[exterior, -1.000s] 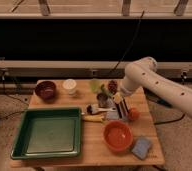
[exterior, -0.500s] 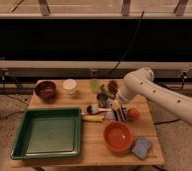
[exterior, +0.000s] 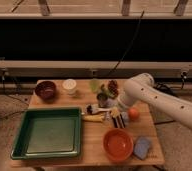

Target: Wipe table surface with eraser

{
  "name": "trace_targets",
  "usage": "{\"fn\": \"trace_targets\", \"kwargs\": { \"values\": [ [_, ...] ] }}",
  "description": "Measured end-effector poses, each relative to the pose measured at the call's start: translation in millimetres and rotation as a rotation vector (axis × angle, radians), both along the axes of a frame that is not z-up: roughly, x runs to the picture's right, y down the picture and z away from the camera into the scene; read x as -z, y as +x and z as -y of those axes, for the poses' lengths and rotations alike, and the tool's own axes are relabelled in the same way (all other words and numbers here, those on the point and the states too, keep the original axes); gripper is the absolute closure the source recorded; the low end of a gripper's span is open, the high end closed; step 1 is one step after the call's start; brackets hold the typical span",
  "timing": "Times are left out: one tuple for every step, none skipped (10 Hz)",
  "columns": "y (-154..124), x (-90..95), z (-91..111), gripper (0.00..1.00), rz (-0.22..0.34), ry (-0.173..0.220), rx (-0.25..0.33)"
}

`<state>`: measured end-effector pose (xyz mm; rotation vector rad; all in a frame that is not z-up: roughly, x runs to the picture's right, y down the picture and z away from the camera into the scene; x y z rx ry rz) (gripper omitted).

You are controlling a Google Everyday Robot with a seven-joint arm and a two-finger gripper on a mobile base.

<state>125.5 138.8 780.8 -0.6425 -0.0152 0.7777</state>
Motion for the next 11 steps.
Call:
{"fn": "trace_targets", "kwargs": {
  "values": [
    [3.4, 6.0, -10.4, 1.0, -0.005, -0.014, 0.013],
    [6.0, 7.2, -19.1, 1.0, -0.015, -0.029, 0.025],
    [9.6, 5.4, -23.4, 1.0, -0.026, -0.035, 0.033],
    [12.5, 1.9, -26.7, 1.0, -0.036, -0.04, 0.032],
    [19.6, -5.9, -28.7, 1.0, -0.054, -0.04, 0.028],
    [22.8, -14.1, -23.9, 1.0, -0.065, -0.03, 0.025],
    [19.0, -19.3, -14.6, 1.0, -0.064, -0.015, 0.021],
    [11.6, -22.0, -4.5, 1.0, -0.056, 0.003, 0.023],
    [2.5, -20.9, 2.3, 1.0, -0.044, 0.02, 0.023],
    [-9.0, -18.5, 8.2, 1.0, -0.028, 0.037, 0.022],
    [-18.7, -16.8, 12.6, 1.0, -0.014, 0.048, 0.023]
  ]
}}
